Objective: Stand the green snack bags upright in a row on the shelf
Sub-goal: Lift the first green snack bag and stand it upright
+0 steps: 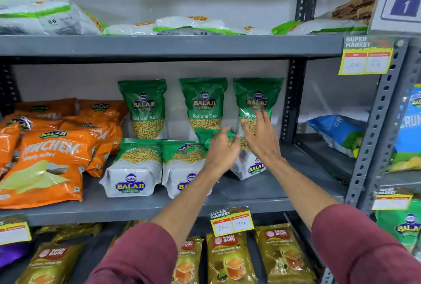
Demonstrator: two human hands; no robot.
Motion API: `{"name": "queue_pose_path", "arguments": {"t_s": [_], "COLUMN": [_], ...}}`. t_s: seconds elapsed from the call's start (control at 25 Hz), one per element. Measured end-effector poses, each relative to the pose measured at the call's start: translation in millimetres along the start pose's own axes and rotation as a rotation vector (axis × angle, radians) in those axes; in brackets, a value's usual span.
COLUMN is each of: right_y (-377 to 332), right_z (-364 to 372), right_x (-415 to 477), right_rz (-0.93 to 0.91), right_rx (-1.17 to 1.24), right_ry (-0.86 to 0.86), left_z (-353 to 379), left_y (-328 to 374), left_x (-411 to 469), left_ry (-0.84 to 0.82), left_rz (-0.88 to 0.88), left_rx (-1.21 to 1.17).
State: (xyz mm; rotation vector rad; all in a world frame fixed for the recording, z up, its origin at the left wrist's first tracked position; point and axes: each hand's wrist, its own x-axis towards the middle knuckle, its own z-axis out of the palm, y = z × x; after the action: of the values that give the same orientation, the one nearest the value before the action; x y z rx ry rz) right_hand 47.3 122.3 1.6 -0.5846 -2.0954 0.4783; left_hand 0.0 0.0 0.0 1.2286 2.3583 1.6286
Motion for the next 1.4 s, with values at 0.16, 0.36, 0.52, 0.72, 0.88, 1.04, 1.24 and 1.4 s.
{"name": "queue_pose_path", "arguments": {"t_s": [0.16,0.36,0.52,0.72,0.88,1.04,1.24,1.4], "right_y": [31,67,81,94,104,109,115,123], "right_z": [0,13,17,12,6,1,-5,-5], "right_x": [10,22,20,14,3,-5,-14,-24], "right_rz": [0.187,0.512,0.596,0.546,0.549,0.544,0.471,0.403], "right_rx": [0.019,0.183,0.308,0.505,0.630,0.715,0.739,0.611], "right_ry": [-0.096,-0.431,-0.512,-0.524,-0.492,-0.499,-0.498,-0.400], "left_z": [52,66,70,72,81,85,86,87], "left_y": [-23,-30,-29,-28,-32,-26,-19,-25], "left_x": [-8,8,21,23,15,-1,-16,-19], "left_ry": [0.027,0.186,0.197,0.260,0.311,0.372,0.373,0.313], "left_rz": [-0.263,-0.519,-0.640,-0.666,-0.526,-0.426,-0.312,-0.233], "left_rx": [-0.101,-0.378,-0.445,-0.515,-0.562,-0.599,-0.531,-0.356]}}
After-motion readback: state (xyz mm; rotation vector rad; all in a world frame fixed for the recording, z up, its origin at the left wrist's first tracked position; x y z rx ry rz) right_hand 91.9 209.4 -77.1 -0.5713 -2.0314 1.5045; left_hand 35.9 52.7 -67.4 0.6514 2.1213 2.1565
